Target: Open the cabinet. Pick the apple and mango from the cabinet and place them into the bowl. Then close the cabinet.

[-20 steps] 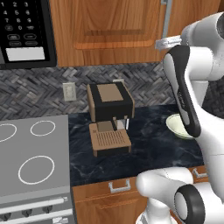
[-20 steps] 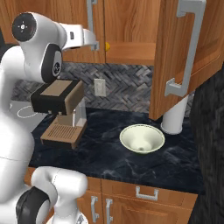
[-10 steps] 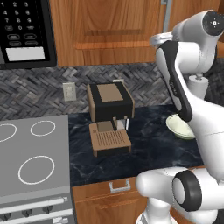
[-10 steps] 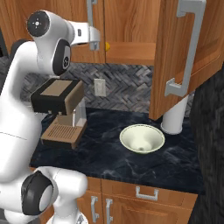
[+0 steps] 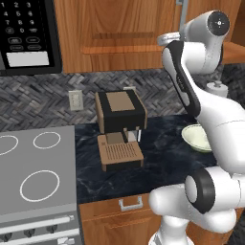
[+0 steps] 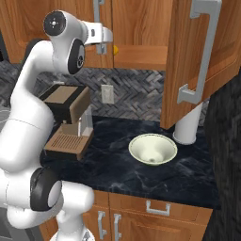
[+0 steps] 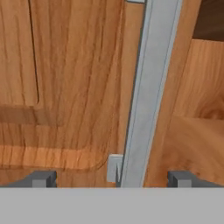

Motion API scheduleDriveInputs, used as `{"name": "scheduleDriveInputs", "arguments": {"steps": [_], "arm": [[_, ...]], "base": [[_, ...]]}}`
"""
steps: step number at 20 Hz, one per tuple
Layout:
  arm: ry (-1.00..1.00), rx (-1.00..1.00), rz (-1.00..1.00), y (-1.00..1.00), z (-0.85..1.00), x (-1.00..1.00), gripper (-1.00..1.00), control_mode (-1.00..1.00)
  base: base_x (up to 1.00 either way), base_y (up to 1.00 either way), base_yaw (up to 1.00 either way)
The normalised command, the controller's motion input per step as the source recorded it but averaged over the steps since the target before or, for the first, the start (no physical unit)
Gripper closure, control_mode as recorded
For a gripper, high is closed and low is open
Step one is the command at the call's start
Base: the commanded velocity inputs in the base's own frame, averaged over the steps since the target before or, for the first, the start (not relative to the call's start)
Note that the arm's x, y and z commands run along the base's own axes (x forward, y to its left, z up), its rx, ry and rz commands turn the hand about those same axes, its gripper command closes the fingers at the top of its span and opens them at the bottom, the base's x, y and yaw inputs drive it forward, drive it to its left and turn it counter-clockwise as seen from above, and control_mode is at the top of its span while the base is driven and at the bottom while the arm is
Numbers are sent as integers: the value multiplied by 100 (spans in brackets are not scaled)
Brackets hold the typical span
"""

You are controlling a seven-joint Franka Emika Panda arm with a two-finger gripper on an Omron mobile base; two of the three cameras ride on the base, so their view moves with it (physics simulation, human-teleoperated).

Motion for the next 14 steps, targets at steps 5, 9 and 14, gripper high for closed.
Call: {"name": "scheduleDriveInputs", "arguments": {"steps": [5,9,14], "arm": [[0,3,0,0,0,50,-100,-100],[0,3,0,-5,0,47,-100,-100],[0,3,0,-9,0,44,-100,-100]], "base": [[0,0,0],[0,0,0],[0,0,0]]}}
